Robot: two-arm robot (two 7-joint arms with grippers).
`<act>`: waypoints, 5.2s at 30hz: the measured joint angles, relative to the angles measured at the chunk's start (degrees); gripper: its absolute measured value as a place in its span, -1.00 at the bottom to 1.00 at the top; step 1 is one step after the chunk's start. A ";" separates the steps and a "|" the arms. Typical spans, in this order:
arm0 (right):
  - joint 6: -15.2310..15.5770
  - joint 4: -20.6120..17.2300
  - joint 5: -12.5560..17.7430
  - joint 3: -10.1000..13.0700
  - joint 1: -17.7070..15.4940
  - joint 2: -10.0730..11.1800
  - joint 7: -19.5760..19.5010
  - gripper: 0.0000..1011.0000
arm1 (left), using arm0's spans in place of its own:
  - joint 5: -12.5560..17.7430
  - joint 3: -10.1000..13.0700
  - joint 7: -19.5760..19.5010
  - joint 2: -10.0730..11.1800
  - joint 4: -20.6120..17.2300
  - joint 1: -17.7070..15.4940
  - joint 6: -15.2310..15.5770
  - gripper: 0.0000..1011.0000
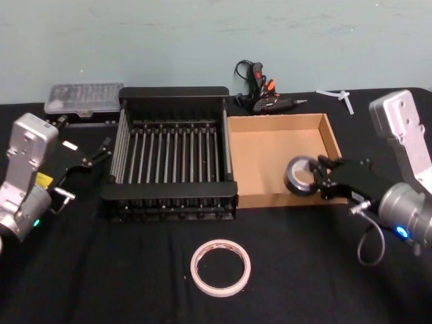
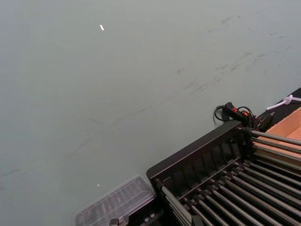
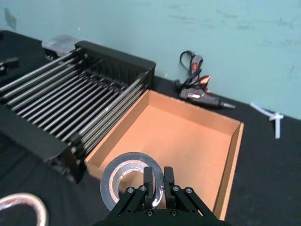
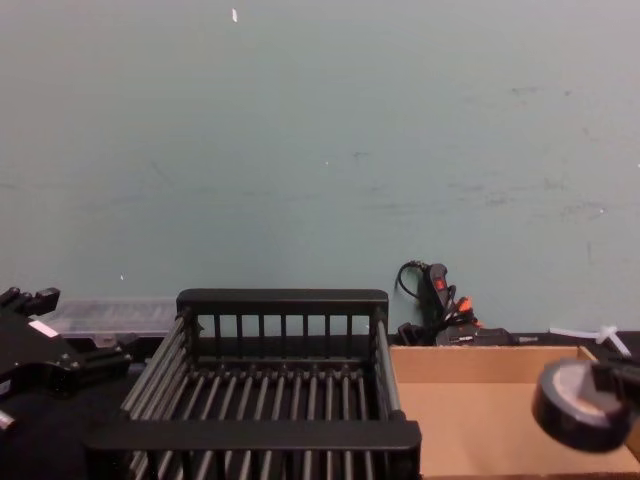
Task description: Pick up the white tape and place it into the black box , Pick up the silver tape and place it into the brown box.
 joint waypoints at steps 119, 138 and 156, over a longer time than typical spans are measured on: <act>3.36 11.09 -7.72 -0.04 6.66 -8.95 3.68 0.98 | 0.00 0.00 0.00 0.00 0.00 0.00 0.00 0.98; 8.65 0.60 -8.17 -3.80 -0.83 -5.37 4.94 0.98 | 0.00 0.00 0.00 0.00 0.00 0.00 0.00 0.98; 7.67 0.23 -11.42 -8.63 -1.61 -5.63 7.04 0.98 | 0.00 0.00 0.00 0.00 0.00 0.00 0.00 0.98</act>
